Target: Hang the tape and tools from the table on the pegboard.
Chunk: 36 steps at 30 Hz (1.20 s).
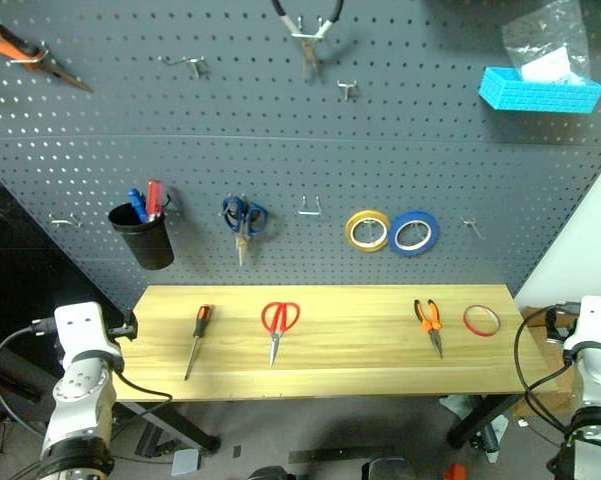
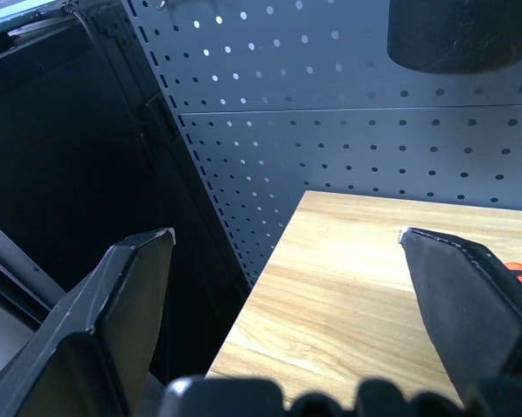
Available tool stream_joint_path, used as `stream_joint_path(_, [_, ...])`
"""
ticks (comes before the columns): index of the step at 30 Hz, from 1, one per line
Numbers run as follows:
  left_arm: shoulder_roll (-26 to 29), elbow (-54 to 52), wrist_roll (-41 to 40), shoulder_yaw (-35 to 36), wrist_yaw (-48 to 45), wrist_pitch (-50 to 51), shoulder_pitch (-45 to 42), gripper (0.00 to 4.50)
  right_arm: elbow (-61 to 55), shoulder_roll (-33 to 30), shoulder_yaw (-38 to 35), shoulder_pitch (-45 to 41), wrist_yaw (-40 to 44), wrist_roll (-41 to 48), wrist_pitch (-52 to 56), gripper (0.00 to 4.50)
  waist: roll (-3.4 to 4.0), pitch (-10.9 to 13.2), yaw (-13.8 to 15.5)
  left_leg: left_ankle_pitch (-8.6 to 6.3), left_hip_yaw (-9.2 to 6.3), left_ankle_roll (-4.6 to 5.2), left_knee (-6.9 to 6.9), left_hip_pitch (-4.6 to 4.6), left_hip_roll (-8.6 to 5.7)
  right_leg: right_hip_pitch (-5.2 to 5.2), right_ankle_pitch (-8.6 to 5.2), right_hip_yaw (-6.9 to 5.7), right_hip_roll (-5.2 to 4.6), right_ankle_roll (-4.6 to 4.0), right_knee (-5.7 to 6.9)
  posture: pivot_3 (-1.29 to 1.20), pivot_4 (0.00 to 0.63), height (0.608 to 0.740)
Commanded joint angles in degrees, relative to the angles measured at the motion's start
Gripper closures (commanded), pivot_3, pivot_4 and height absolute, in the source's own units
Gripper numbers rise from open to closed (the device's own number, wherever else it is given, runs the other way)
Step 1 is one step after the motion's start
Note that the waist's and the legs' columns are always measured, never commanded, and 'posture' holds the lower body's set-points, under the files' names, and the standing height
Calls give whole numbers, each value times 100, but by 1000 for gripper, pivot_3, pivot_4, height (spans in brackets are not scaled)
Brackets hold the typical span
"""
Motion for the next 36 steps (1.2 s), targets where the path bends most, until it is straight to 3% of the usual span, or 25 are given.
stream_joint_path(1, [154,-83,-10,82,4,-166,-65,25,9,-139,-72,-174,-51,27,-163,0,-1,-1,0,0,0,0,0,0,0,0,0,0,0,0,0,-22,0,740])
stream_joint_path(8, [80,-135,-33,104,133,-26,15,25,-70,-82,157,-158,204,-118,-209,0,-1,-1,-1,0,0,0,0,0,0,2,0,0,0,0,-2,-18,0,740])
stream_joint_path(14, [-251,-1051,-403,84,20,763,242,25,-902,288,483,20,1024,-14,192,0,-2,2,-6,0,0,0,0,0,1,2,1,0,0,2,-2,-33,25,740])
stream_joint_path(19, [-379,-1709,228,-772,-35,1186,51,25,-1893,592,813,193,1369,-15,1156,0,8,24,25,0,-5,0,2,-2,1,3,-1,-3,0,-1,-1,-57,60,740])
stream_joint_path(25, [-384,-2369,578,-2002,-1051,1240,-336,25,-2716,603,1064,202,1471,-103,2225,0,45,184,17,0,-3,1,3,-4,-2,1,-16,1,0,-27,-2,-99,119,740])
stream_joint_path(28, [-235,-2758,294,-2573,-2248,1247,-464,25,-2852,554,1109,78,1539,-94,2756,0,54,319,-3,-1,-2,1,0,-9,0,-4,-17,1,2,-28,-1,-121,156,740])
stream_joint_path(36, [-250,-3485,-262,-3327,-3846,2364,-1200,25,-2127,394,1331,-904,1837,-309,3221,0,51,812,-122,-3,16,7,5,-42,2,-47,2,22,4,8,12,-143,260,740])
